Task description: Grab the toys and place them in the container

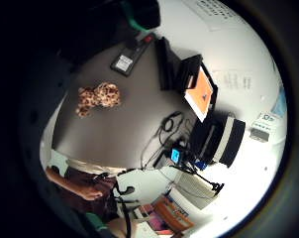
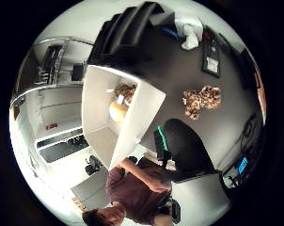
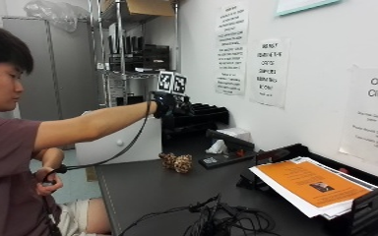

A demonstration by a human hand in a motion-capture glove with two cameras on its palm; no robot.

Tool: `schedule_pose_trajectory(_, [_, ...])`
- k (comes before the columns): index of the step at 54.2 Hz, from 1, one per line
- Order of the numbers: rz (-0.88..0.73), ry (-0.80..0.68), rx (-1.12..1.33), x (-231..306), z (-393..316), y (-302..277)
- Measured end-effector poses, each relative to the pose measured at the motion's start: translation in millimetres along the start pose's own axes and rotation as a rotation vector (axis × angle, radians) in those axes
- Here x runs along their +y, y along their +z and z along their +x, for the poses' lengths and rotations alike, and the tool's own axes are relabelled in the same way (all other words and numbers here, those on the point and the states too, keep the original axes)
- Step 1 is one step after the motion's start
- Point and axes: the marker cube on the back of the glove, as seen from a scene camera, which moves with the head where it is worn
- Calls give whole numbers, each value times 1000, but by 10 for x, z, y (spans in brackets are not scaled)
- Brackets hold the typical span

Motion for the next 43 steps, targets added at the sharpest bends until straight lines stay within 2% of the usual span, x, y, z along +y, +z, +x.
schedule_pose_trajectory(10, [-86, -10, -55, -444, 76, 930])
schedule_pose_trajectory(16, [-221, -31, -4, -535, 240, 1638])
schedule_pose_trajectory(21, [-243, -20, 62, -632, 287, 2021])
schedule_pose_trajectory(28, [-114, -30, 113, -695, 306, 2151])
schedule_pose_trajectory(36, [123, -70, 56, -642, 313, 2223])
schedule_pose_trajectory(43, [188, -42, 11, -549, 339, 2201])
